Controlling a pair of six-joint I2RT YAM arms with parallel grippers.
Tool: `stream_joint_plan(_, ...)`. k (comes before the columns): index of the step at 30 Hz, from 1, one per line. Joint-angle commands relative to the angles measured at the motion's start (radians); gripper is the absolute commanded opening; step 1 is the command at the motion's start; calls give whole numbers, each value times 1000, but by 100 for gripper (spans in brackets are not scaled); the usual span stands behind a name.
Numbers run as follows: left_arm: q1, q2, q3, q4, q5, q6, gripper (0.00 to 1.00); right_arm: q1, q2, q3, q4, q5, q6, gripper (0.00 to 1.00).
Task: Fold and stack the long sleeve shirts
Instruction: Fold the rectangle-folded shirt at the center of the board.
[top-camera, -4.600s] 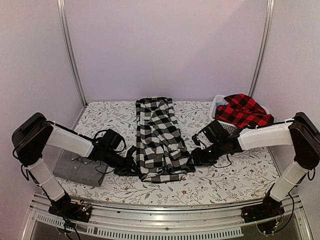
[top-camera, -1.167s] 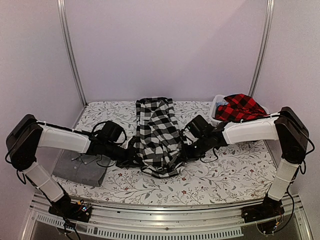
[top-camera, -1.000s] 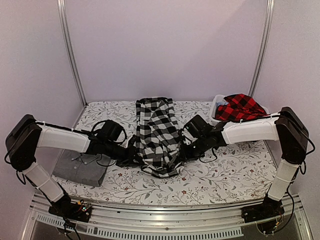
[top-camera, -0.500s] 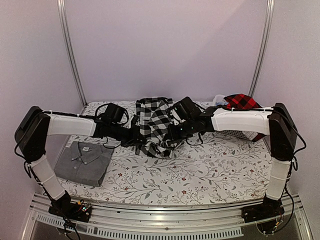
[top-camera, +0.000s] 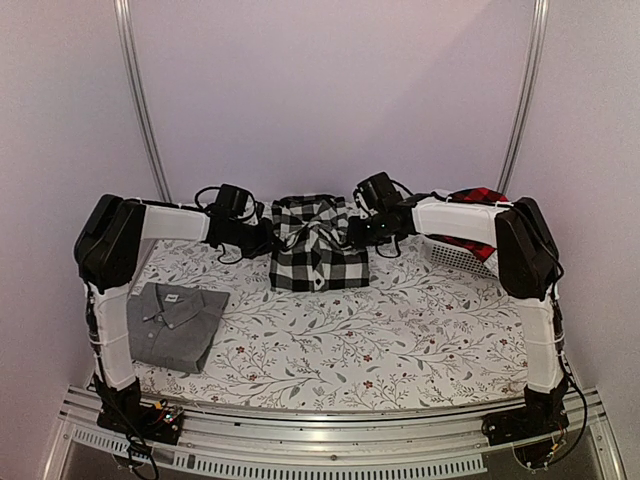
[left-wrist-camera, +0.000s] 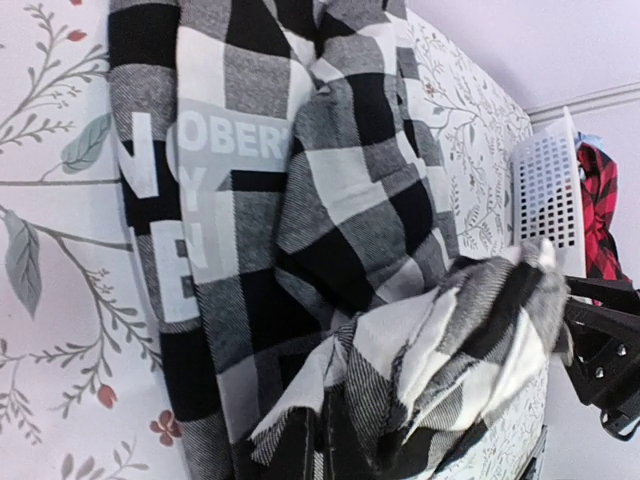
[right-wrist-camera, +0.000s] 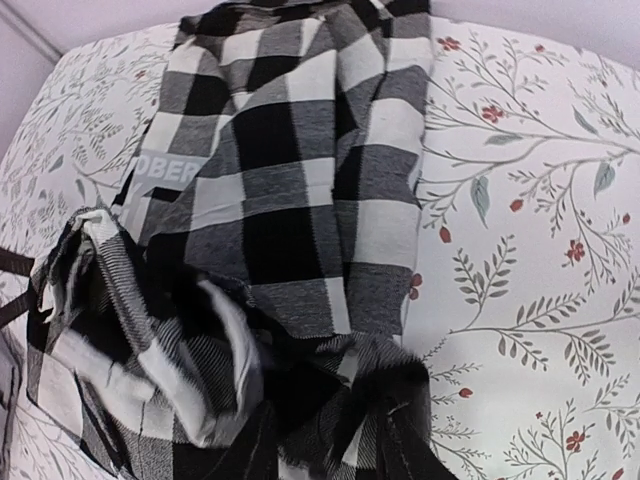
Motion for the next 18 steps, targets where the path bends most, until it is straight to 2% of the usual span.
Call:
stream_joint_plan(1, 20, 47, 50, 8, -29, 8, 0, -23, 48, 37, 18, -34, -19, 43)
stream_joint_plan(8, 45, 70, 85, 20, -22, 19, 2, -42, 57, 107, 4, -63, -72, 59)
stream_joint_plan(12, 48, 77, 118, 21, -1, 53, 17, -44, 39, 94, -11, -39, -72, 68)
stream_joint_plan(14, 56, 91, 146, -8, 10, 61, 33, -54, 43, 89, -14, -57, -69, 71)
stream_joint_plan(18, 74, 61, 122, -19, -21, 66, 50, -76, 61, 84, -16, -116, -68, 77)
